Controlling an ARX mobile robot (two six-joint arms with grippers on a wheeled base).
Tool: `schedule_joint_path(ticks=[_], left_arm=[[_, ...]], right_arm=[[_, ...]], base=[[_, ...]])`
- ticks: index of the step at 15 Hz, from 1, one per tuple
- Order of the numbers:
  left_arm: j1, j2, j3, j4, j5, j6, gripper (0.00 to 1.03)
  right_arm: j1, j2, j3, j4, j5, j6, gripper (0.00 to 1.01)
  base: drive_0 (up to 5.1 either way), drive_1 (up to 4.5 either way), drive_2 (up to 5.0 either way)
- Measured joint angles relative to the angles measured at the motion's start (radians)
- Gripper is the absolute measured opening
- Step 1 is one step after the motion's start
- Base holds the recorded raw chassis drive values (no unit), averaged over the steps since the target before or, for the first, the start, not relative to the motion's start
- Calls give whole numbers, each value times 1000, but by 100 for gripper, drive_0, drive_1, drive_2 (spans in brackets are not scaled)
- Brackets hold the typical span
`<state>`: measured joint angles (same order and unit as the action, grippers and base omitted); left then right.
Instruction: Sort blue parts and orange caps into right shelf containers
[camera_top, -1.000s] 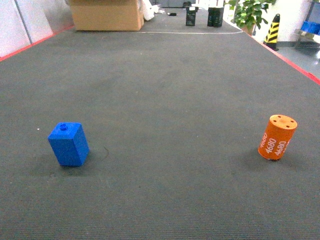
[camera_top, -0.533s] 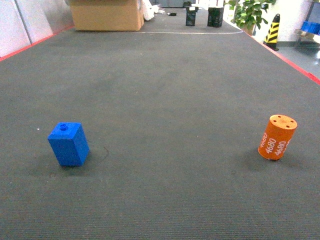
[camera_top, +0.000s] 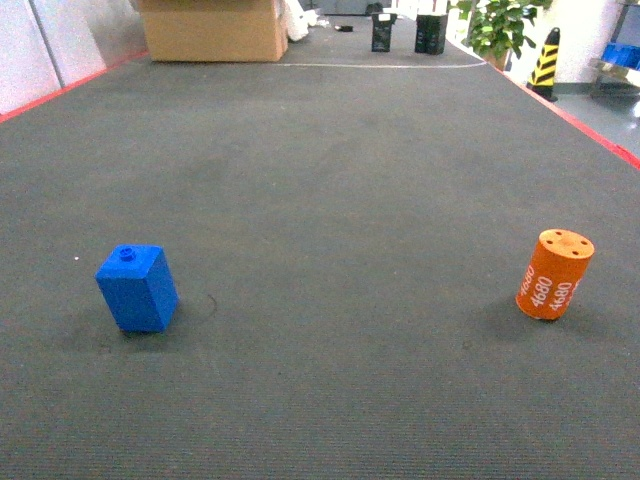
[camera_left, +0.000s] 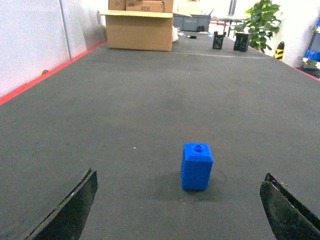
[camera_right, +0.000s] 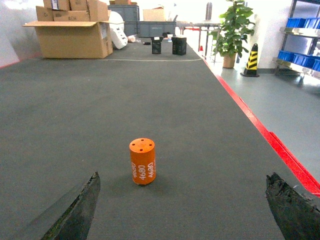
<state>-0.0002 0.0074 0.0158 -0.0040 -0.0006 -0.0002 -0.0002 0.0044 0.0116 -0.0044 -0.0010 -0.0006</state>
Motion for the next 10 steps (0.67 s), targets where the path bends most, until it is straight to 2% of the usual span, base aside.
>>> schedule_joint_path(ticks=[10], left_arm=[[0, 0, 0, 0, 0, 0, 98]], right_arm=[[0, 0, 0, 0, 0, 0, 98]], base=[[0, 0, 0]])
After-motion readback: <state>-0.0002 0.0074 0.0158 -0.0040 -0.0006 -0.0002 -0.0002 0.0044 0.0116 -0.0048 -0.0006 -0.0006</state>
